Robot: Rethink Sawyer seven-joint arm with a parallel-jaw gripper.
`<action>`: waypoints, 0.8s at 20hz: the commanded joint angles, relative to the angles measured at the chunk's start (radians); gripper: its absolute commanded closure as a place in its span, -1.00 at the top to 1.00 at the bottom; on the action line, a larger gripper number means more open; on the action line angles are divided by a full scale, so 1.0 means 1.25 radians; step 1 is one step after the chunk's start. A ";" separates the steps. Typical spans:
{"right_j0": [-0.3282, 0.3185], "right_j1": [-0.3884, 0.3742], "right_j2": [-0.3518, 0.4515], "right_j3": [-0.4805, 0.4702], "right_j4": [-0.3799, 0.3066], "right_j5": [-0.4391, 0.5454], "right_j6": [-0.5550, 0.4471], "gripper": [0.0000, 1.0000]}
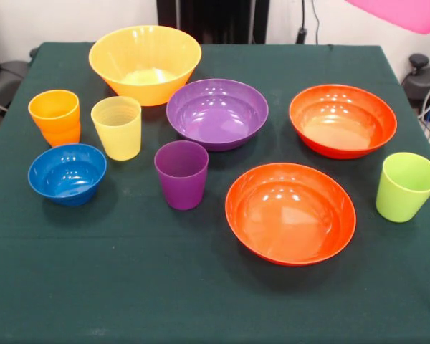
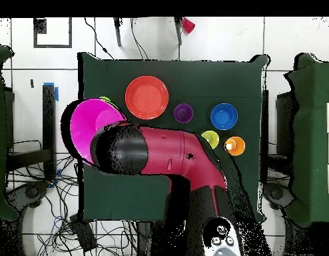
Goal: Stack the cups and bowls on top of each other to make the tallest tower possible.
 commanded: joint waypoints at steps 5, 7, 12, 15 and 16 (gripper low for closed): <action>-0.019 0.198 0.075 -0.094 -0.053 -0.034 -0.028 -1.00; -0.020 0.227 0.079 -0.120 -0.064 -0.039 -0.035 -1.00; -0.036 0.270 0.101 -0.143 -0.081 -0.069 -0.060 -1.00; -0.064 0.319 0.133 -0.161 -0.096 -0.119 -0.090 -1.00; -0.072 0.333 0.141 -0.165 -0.097 -0.133 -0.089 -1.00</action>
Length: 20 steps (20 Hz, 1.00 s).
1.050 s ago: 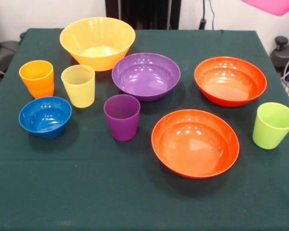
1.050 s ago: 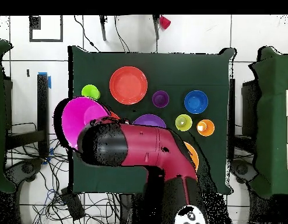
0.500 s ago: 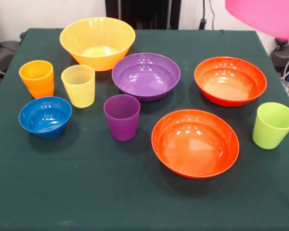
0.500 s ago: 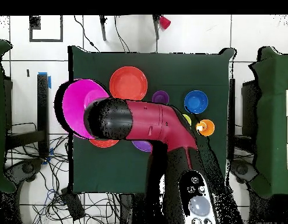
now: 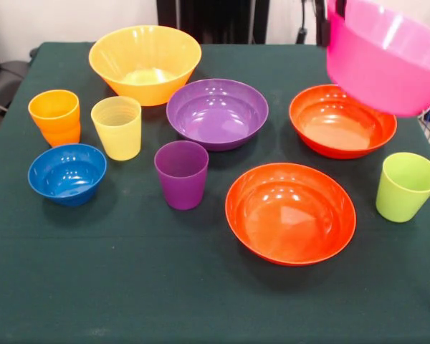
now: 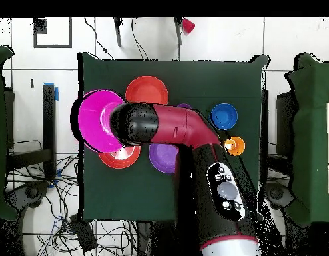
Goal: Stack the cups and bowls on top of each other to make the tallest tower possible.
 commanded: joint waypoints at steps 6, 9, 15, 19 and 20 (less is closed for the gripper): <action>-0.062 0.194 0.137 -0.155 -0.096 -0.045 -0.134 -1.00; -0.065 0.233 0.153 -0.221 -0.110 0.006 -0.159 -1.00; -0.076 0.319 0.200 -0.333 -0.128 0.094 -0.201 -1.00; -0.079 0.352 0.219 -0.391 -0.129 0.135 -0.201 -1.00; -0.085 0.361 0.234 -0.404 -0.128 0.153 -0.222 -1.00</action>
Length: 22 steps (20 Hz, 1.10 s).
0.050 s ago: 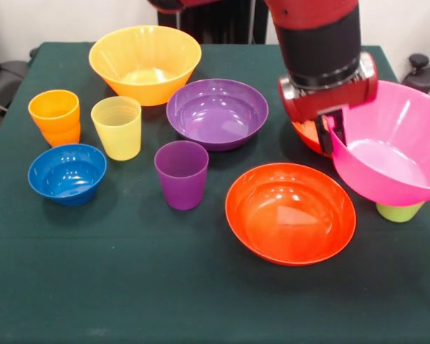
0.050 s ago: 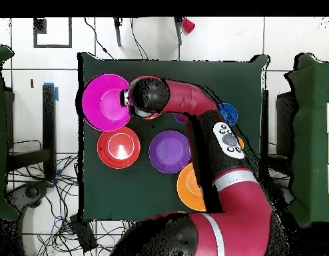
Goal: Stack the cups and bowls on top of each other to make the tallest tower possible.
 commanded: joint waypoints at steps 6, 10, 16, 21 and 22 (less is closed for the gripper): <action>-0.021 0.093 0.114 -0.214 -0.065 0.196 -0.244 -1.00; -0.026 0.093 0.127 -0.230 -0.052 0.261 -0.212 -1.00; -0.053 0.092 0.146 -0.235 -0.047 0.356 -0.226 -1.00; -0.079 0.108 0.164 -0.281 -0.072 0.421 -0.288 -1.00; -0.082 0.109 0.165 -0.286 -0.079 0.429 -0.297 -1.00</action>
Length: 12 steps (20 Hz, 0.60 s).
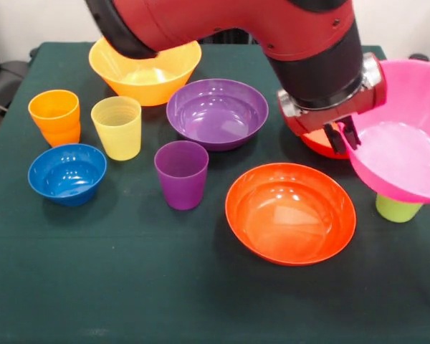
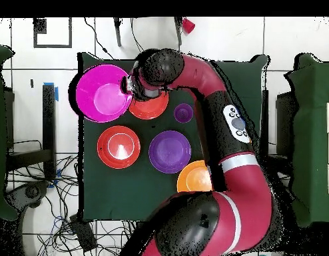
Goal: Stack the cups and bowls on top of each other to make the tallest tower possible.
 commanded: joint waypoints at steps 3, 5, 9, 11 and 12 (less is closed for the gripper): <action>-0.033 0.030 0.041 -0.141 -0.087 0.169 -0.304 -1.00; -0.040 0.023 0.048 -0.124 -0.092 0.139 -0.300 -1.00; -0.048 -0.004 0.047 -0.060 -0.098 0.081 -0.251 -1.00; -0.060 -0.009 0.048 -0.022 -0.094 0.067 -0.237 -1.00; -0.064 -0.007 0.050 -0.013 -0.094 0.063 -0.237 -1.00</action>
